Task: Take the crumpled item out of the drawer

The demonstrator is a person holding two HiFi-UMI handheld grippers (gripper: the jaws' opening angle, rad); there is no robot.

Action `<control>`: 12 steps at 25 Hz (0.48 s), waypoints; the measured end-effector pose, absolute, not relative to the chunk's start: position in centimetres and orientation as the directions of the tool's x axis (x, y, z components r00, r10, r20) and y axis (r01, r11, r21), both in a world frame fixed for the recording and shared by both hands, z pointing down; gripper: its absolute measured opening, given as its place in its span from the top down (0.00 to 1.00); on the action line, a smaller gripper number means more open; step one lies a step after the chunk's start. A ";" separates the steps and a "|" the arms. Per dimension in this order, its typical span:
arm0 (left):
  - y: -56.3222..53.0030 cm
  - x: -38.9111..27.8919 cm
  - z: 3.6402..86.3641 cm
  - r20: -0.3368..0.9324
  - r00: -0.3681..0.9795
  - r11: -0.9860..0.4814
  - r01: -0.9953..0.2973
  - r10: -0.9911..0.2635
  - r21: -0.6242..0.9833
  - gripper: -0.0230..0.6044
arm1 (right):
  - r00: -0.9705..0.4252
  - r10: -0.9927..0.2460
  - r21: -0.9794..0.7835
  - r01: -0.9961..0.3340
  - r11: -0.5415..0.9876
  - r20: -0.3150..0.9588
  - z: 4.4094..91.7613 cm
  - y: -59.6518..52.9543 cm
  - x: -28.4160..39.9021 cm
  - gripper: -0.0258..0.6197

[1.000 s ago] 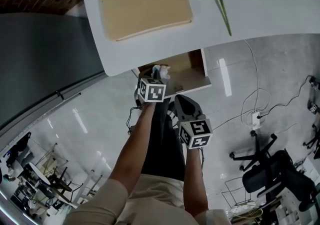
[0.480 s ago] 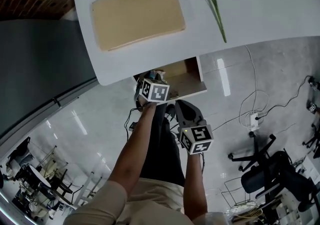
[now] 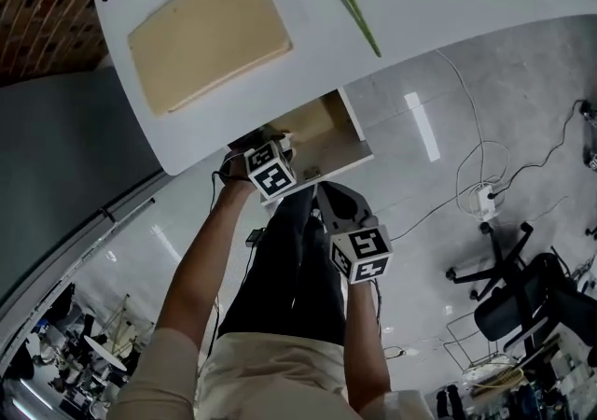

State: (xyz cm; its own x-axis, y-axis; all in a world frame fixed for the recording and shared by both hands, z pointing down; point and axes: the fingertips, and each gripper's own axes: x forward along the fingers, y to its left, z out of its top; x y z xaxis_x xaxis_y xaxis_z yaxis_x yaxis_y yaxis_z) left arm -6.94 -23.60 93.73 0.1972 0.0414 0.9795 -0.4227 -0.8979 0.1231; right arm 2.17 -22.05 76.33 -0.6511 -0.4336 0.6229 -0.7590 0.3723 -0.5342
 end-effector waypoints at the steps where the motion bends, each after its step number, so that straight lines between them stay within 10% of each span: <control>1: -23.3 -7.2 93.8 0.979 0.196 -0.921 -0.369 0.053 0.124 0.72 | -0.649 -0.439 -0.533 -0.761 0.371 0.621 76.2 -21.9 2.4 0.92; 12: -23.8 -6.9 96.3 0.986 0.164 -0.923 -0.380 0.000 0.063 0.74 | -0.618 -0.464 -0.533 -0.785 0.316 0.635 77.1 -19.9 4.6 0.92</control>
State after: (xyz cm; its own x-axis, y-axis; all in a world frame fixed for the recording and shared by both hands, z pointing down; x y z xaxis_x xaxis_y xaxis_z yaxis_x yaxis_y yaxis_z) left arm -6.85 -23.79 96.31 0.1643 0.0002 0.9864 -0.3798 -0.9229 0.0634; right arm 4.64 -19.94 77.07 -0.6180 -0.4642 0.6345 -0.7848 0.3163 -0.5329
